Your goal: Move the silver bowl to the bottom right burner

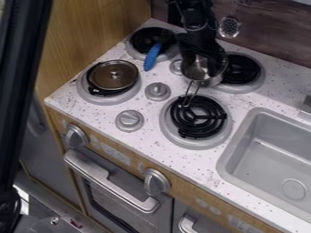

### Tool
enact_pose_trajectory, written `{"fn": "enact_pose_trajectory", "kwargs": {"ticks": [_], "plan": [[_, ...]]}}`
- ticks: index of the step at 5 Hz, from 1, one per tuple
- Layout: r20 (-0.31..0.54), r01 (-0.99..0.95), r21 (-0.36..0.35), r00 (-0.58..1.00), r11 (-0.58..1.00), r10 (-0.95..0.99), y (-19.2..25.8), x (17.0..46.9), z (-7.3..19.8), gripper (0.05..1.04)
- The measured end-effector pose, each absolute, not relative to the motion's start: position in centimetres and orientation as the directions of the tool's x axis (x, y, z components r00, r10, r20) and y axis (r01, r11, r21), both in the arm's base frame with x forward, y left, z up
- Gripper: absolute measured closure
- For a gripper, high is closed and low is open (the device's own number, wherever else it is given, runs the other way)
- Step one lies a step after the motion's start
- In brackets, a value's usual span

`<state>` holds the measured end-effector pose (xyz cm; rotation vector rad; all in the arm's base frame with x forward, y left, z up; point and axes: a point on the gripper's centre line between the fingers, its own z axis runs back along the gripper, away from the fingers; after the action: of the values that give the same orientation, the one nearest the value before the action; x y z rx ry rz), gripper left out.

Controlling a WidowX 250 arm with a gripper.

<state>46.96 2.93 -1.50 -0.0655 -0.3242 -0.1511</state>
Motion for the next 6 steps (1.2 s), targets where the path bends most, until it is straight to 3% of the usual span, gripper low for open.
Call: {"fn": "enact_pose_trajectory", "kwargs": {"ticks": [2,4,5,6], "plan": [[0.322,0.222,-0.049,0.927,0.974,-0.195,1.3,49.1,-2.1,0.085],[0.271,0.236,-0.073,0.940,0.969,-0.208,0.6,48.8,-4.4,0.118],[0.276,0.237,-0.074,0.938,0.969,-0.209,0.6,48.8,-4.6,0.332],[0.267,0.247,-0.055,0.937,0.967,-0.224,0.8,48.7,-4.7,0.650]]}}
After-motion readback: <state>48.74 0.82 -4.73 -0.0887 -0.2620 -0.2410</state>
